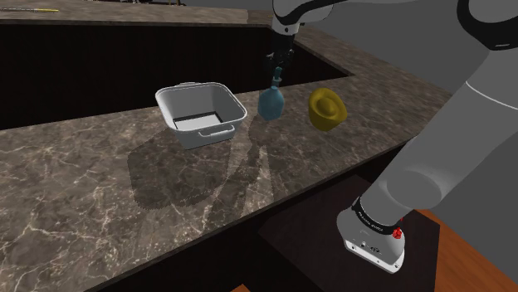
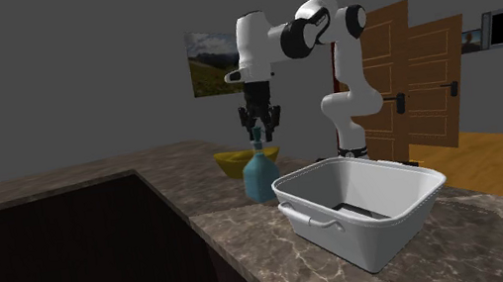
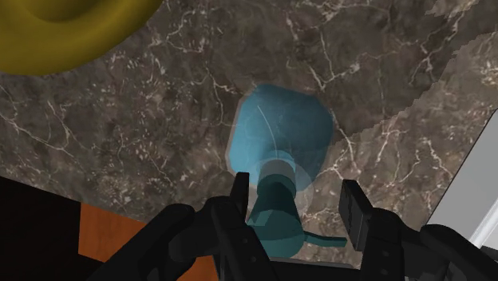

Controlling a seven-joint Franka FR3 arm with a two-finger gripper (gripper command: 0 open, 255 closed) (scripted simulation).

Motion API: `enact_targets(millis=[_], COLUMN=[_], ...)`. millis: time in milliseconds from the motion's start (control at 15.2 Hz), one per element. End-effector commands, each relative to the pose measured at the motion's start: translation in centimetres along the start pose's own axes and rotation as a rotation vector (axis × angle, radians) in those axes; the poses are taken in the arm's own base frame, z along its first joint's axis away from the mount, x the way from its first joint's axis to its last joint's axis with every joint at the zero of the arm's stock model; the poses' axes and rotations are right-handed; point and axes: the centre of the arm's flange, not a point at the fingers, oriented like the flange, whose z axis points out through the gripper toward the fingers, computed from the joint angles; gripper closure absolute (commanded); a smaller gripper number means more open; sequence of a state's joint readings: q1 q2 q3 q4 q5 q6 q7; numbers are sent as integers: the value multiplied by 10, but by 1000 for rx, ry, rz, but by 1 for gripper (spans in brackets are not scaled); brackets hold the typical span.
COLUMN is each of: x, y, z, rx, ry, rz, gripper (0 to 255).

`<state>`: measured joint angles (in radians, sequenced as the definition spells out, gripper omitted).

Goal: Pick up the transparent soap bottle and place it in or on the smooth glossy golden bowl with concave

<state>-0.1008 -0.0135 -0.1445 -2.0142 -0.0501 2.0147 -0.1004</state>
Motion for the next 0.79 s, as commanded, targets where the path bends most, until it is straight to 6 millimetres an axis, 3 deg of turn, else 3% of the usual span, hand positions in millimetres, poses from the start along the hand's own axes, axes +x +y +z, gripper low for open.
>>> enact_targets(millis=[0, 396, 726], x=[0, 0, 0], y=[0, 0, 1], z=[0, 0, -26], rx=[0, 0, 0], ry=[0, 0, 0], rz=[0, 0, 0], gripper=[255, 255, 255])
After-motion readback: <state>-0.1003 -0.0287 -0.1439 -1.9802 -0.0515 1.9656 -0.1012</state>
